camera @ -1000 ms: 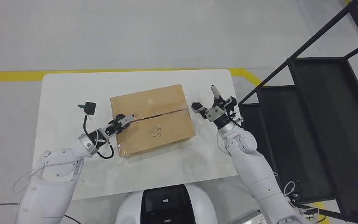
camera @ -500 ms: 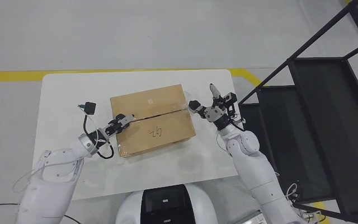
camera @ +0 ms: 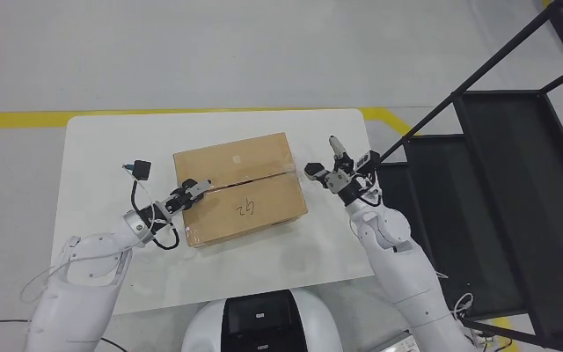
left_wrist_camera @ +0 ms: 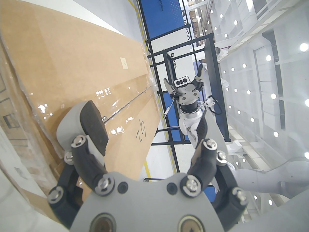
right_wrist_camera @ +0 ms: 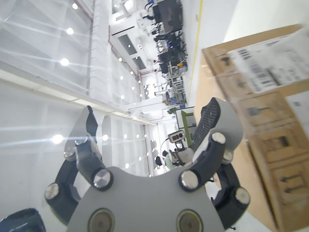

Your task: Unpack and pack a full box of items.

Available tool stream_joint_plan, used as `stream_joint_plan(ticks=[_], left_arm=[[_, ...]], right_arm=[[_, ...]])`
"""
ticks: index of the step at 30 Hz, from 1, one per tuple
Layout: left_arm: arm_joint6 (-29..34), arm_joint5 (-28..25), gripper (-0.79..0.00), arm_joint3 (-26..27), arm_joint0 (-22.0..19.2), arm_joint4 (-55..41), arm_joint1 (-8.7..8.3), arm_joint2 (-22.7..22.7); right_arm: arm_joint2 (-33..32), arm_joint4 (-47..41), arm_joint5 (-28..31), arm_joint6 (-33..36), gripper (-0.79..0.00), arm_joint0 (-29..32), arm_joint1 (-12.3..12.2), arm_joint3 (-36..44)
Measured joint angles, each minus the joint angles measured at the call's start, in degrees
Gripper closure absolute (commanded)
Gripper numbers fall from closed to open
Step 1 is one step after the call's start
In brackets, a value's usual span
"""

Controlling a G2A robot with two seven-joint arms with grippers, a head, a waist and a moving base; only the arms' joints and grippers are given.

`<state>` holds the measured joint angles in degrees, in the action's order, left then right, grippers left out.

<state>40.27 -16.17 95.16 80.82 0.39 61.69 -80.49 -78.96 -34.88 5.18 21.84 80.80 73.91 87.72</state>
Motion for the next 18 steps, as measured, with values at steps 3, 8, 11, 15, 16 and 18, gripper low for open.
stream_joint_plan(ticks=[3,8,11,15,16,18], left_arm=[[0.00,0.00,-0.785,0.00,0.00,0.00,0.00,0.00],[0.00,0.00,-0.785,0.00,0.00,0.00,0.00,0.00],[0.00,0.00,-0.785,0.00,0.00,0.00,0.00,0.00],[0.00,0.00,-0.785,0.00,0.00,0.00,0.00,0.00],[0.00,0.00,-0.785,0.00,0.00,0.00,0.00,0.00],[0.00,0.00,-0.785,0.00,0.00,0.00,0.00,0.00]], right_arm=[[-0.39,-1.39,-4.35,-0.88,-0.785,-0.43,-0.04,-1.46],[2.47,-0.52,-9.78,-0.91,-0.785,-4.21,0.32,-7.15],[4.63,-0.90,-11.43,-0.54,-0.785,-7.23,0.79,-11.39],[6.93,-3.83,-9.63,0.26,-0.785,-11.46,1.77,-17.43],[7.36,-4.63,-8.78,0.65,-0.785,-12.35,2.01,-18.66],[8.21,-6.16,-6.80,1.33,-0.785,-14.43,2.53,-21.38]])
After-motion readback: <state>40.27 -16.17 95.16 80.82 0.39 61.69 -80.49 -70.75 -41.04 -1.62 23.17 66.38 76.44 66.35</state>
